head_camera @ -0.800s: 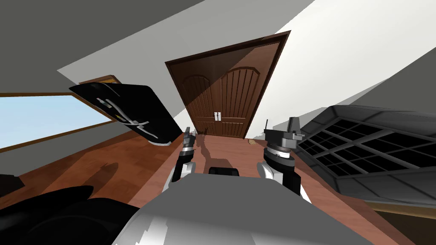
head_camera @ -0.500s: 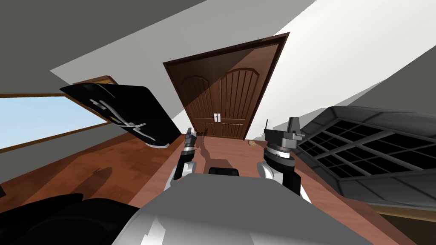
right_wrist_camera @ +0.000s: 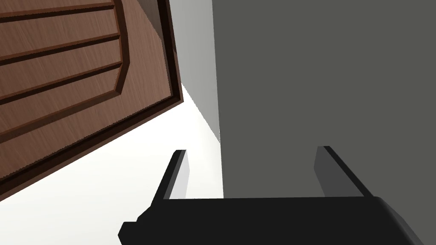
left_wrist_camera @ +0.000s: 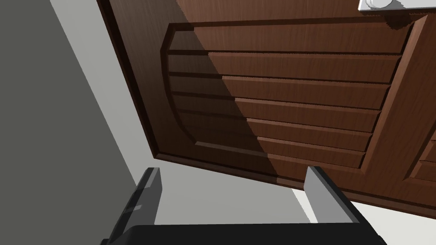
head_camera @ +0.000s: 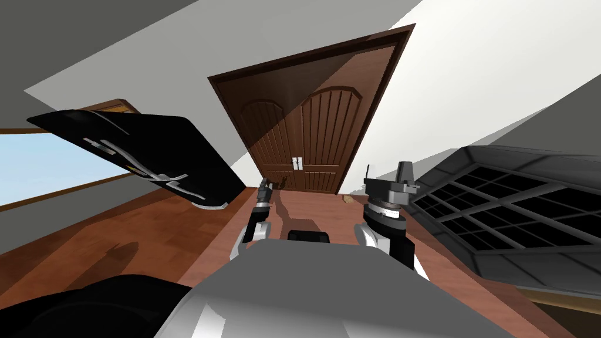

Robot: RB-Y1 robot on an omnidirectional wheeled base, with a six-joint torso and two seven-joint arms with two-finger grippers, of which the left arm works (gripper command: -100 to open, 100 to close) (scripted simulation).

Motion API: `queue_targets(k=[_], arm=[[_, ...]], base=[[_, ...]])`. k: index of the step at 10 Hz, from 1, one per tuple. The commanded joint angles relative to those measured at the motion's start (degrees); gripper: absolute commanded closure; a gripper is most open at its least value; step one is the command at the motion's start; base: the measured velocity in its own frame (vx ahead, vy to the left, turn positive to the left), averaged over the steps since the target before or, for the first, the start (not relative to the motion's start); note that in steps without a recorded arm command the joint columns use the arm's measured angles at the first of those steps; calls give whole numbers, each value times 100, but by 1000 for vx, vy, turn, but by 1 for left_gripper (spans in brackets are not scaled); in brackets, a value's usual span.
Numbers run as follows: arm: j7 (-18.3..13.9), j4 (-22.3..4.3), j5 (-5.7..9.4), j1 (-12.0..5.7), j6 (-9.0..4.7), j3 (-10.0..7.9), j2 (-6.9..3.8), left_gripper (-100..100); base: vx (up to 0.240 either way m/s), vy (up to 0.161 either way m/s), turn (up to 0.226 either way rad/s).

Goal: Pull the door open

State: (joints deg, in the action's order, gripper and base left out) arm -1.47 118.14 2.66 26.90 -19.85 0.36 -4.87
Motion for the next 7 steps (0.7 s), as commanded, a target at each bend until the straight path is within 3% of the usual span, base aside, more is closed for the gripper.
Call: queue_targets(k=[1, 4, 7], arm=[[-4, -194, -3, -80, -2, 6, -7, -100], [-29, -445, 11, -194, 22, -9, -48, -100], [-73, -888, 36, -396, 64, -37, -113, -100]], base=[[140, 11, -44], [96, -4, -33], [151, 18, -63]])
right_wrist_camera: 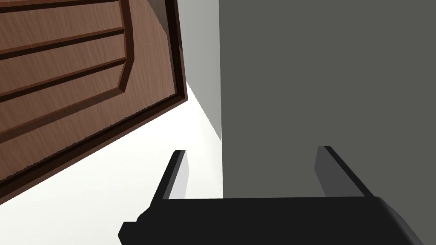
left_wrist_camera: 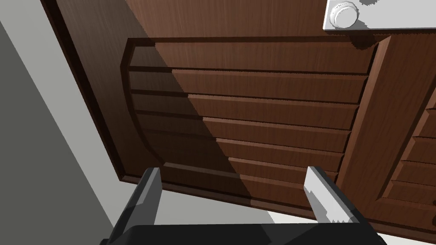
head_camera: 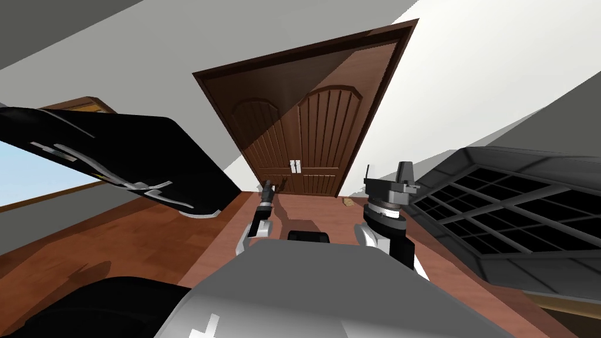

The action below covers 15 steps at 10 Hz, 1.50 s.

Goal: Pull the door open

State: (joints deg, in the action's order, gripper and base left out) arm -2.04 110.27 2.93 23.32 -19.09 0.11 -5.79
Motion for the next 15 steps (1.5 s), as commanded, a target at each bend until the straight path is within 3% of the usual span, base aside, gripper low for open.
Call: queue_targets(k=[1, 6, 10, 15], arm=[[-25, -192, 14, -79, -3, -17, -34, -100], [-99, -936, 55, -422, 68, -61, -127, -100], [-136, -1299, 75, -592, 102, -82, -168, -100], [-202, -1958, 111, -906, 165, -116, -236, -100]], base=[[130, 3, -33], [147, 7, -61], [118, 19, -41], [138, 17, -59]])
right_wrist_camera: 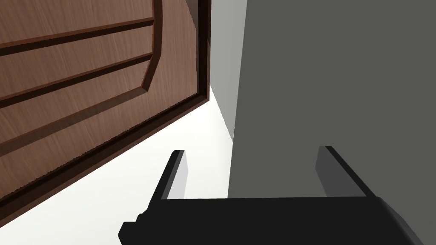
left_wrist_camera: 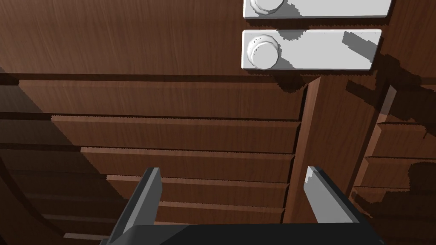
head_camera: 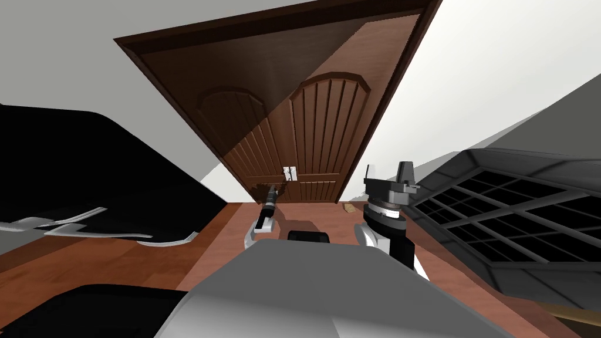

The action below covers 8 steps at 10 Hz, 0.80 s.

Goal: Pull the door open

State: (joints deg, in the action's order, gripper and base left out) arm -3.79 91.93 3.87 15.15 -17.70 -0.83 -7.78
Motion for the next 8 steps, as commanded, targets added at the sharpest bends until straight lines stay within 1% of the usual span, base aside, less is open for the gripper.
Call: queue_targets(k=[1, 2, 4, 8], arm=[[-34, -200, 21, -125, 33, -25, -45, -100], [-41, -271, 25, -160, 40, -29, -52, -100], [-68, -528, 39, -288, 65, -39, -75, -100], [-106, -898, 58, -489, 99, -46, -103, -100]], base=[[163, -2, -41], [115, -10, -26], [146, 34, -61], [173, 15, -50]])
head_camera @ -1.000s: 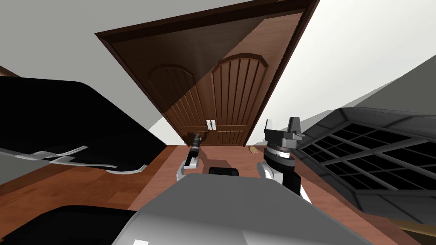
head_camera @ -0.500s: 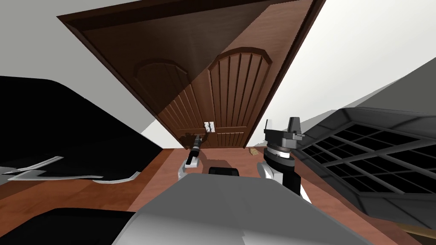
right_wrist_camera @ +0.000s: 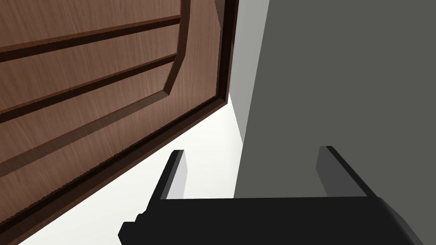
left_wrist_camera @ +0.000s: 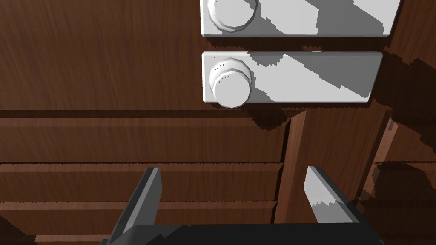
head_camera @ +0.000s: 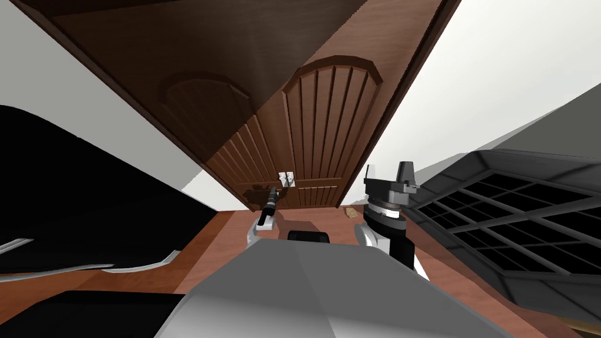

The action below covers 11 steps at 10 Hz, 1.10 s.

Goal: Pull the door open

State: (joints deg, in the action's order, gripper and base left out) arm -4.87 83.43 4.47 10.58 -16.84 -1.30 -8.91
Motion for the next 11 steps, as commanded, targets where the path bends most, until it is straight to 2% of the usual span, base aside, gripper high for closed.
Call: queue_targets(k=[1, 2, 3, 6, 9, 10, 11], arm=[[0, 0, 0, 0, 0, 0, 0, -100], [-45, -123, 51, 67, -11, -170, -128, -100], [-59, -161, 68, 87, -14, -225, -170, -100], [-148, -377, 167, 186, -40, -533, -410, -100], [-199, -491, 220, 221, -57, -683, -533, -100], [-240, -574, 259, 233, -73, -786, -622, -100], [-260, -611, 277, 231, -82, -826, -660, -100]], base=[[68, 3, -9], [-4, 2, 52], [-26, 2, 37], [-14, -3, 12], [23, 2, -3], [58, 7, -29], [73, 19, -33]])
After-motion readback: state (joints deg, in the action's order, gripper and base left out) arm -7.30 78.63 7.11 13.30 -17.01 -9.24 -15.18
